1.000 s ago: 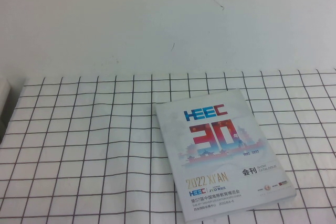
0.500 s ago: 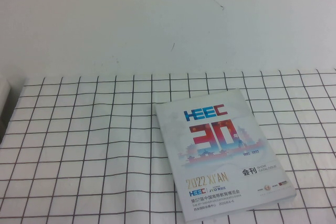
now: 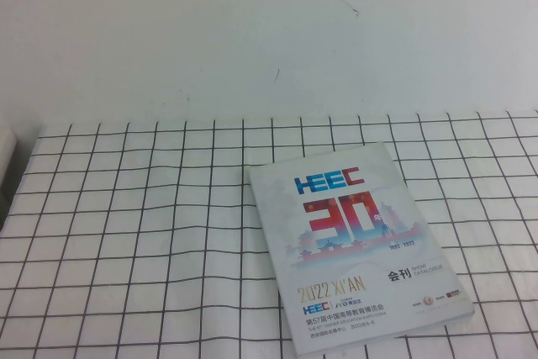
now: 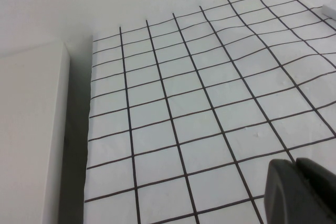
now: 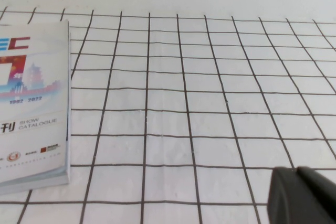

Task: Close book
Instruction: 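Close the open booklet and leave it lying on the table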

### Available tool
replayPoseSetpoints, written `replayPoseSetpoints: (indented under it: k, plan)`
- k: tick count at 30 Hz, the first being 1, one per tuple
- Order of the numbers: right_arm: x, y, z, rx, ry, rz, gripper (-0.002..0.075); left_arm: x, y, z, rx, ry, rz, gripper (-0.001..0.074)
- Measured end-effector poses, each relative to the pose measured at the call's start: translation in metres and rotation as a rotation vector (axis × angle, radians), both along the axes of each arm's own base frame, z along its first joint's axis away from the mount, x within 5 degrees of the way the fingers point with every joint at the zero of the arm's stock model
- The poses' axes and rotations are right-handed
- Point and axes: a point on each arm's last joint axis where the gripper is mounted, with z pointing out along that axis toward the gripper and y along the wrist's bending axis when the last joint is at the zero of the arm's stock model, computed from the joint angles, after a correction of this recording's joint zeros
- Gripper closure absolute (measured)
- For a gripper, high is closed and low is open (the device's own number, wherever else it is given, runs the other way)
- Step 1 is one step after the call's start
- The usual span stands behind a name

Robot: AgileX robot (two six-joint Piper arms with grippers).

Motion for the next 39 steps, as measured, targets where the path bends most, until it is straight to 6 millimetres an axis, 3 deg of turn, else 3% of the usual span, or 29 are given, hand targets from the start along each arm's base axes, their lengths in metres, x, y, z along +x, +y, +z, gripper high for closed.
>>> replayPoseSetpoints:
  k: [39]
  plan:
    - [-0.0002,0.0,0.0003,-0.008,0.003,0.003,0.0729,-0.0001,0.0003,0.0,0.008,-0.002,0.002,0.0738]
